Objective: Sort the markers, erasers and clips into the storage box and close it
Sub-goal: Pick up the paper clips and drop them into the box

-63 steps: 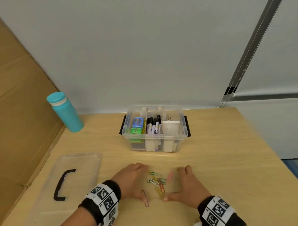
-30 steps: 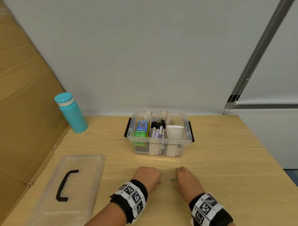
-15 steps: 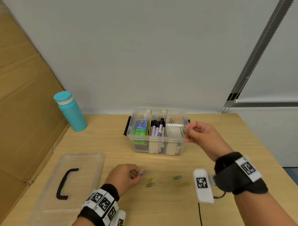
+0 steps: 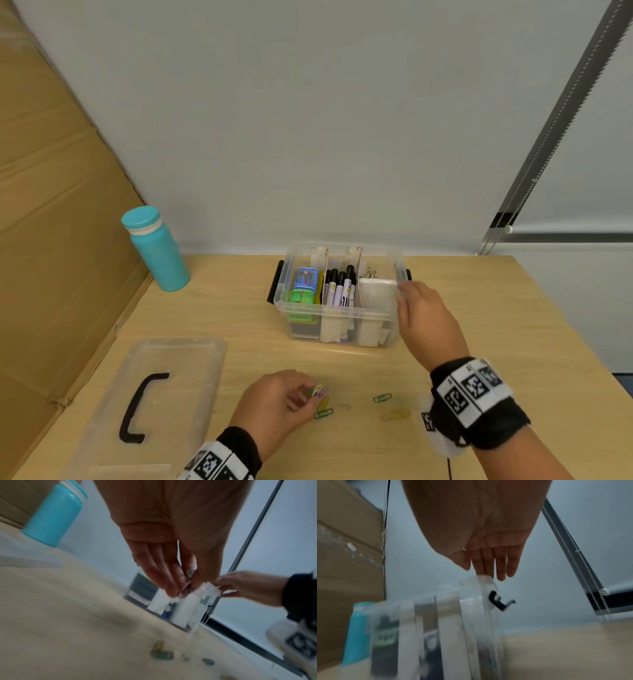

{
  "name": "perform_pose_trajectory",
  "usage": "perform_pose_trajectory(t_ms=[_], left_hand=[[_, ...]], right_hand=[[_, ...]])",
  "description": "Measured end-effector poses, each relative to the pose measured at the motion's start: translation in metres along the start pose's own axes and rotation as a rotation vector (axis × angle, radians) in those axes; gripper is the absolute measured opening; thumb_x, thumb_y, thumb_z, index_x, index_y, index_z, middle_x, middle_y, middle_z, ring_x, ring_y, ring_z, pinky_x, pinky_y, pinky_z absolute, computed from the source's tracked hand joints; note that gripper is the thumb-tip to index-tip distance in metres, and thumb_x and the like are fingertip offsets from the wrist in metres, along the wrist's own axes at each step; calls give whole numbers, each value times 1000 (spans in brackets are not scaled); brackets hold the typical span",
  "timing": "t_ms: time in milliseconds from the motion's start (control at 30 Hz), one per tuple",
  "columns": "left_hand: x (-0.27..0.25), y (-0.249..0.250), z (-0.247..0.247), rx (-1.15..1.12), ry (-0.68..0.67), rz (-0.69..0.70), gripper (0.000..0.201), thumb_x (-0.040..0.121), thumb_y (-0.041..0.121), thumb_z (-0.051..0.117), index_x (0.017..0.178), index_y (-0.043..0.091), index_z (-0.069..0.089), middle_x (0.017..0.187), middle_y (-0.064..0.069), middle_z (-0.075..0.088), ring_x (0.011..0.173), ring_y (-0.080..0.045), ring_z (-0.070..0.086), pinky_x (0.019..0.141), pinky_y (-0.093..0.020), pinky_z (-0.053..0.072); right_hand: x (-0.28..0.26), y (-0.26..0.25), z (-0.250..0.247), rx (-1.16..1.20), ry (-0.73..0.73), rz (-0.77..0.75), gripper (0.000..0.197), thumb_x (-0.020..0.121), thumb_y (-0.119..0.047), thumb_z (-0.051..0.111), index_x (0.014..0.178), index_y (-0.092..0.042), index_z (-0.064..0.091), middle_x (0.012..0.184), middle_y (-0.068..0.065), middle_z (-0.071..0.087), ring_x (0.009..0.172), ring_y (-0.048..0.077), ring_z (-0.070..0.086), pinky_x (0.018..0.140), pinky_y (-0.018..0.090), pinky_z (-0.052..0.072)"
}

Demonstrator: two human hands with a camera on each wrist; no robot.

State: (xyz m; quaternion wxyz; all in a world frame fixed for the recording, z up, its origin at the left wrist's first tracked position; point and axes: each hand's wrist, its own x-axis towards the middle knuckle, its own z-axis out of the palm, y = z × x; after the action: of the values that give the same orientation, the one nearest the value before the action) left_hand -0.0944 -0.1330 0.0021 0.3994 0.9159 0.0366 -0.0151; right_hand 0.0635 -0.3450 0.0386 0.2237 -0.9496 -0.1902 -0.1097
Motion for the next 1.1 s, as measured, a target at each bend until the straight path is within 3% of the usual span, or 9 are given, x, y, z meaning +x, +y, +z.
perform_pose_trajectory(t_ms=[100, 267, 367, 500, 600, 700, 867, 967, 1100], left_hand=[[22, 42, -10, 38, 116, 158, 21, 83, 33, 60, 103, 40, 62, 91, 22, 64, 83, 5, 61, 73, -8, 52], [95, 100, -10, 262, 276, 383, 26, 89, 35, 53, 109, 24, 66, 95, 11, 67, 78, -1, 56, 70, -14, 50], [141, 110, 3, 620, 87, 302, 28, 95, 36, 46, 99, 19, 68, 94, 0, 67, 88, -17, 60, 77, -35, 53], [169, 118, 2, 797, -245, 122, 33, 97, 33, 43, 98, 13, 69, 99, -8, 68, 94, -27, 63, 86, -38, 51], [151, 110, -7, 747, -130, 239, 30, 99, 26, 39, 115, 17, 64, 111, -6, 66, 105, -24, 59, 92, -42, 49], [108, 91, -15, 508, 72, 387, 29, 98, 27, 41, 117, 22, 62, 109, 4, 64, 100, -12, 55, 86, -27, 46], [41, 34, -5, 469, -60, 185, 26, 96, 35, 44, 114, 28, 62, 106, 9, 61, 88, -6, 56, 79, -21, 47], [20, 5, 7, 509, -260, -12, 40, 93, 39, 49, 130, 24, 52, 122, 5, 54, 107, -13, 54, 92, -26, 46], [18, -6, 22, 531, -319, -77, 58, 87, 46, 57, 137, 20, 43, 131, 2, 45, 119, -18, 47, 99, -31, 43]], right_hand=[[-22, 9, 21, 28, -31, -2, 50, 101, -34, 24, 147, -17, 32, 156, -2, 27, 138, 12, 35, 109, 27, 34], [-32, 16, 43, 251, 64, -34, 52, 100, -34, 24, 151, -24, 20, 159, -16, 8, 139, 4, 32, 99, 18, 38], [-32, 18, 45, 230, 89, -44, 53, 100, -36, 22, 151, -26, 19, 158, -20, 6, 134, 2, 37, 87, 15, 43], [-31, 21, 45, 178, 92, -67, 53, 100, -35, 23, 151, -24, 20, 159, -17, 8, 133, 5, 41, 86, 18, 48], [-31, 20, 41, 191, 68, -75, 52, 101, -32, 26, 151, -22, 21, 159, -15, 8, 133, 4, 40, 89, 15, 43], [-32, 20, 35, 185, 49, -81, 53, 101, -32, 25, 152, -17, 19, 160, -8, 9, 141, 7, 28, 108, 23, 35], [-67, 14, 31, 115, 139, 119, 57, 85, -13, 53, 138, -9, 33, 140, 8, 33, 123, 20, 35, 106, 36, 39], [-91, 14, 33, 29, -75, -12, 50, 79, -12, 54, 128, -15, 42, 124, 0, 39, 107, 14, 39, 93, 29, 44], [-105, 23, 45, -43, -567, -139, 61, 90, -15, 43, 148, -22, 23, 154, -4, 17, 138, 18, 21, 113, 30, 31]])
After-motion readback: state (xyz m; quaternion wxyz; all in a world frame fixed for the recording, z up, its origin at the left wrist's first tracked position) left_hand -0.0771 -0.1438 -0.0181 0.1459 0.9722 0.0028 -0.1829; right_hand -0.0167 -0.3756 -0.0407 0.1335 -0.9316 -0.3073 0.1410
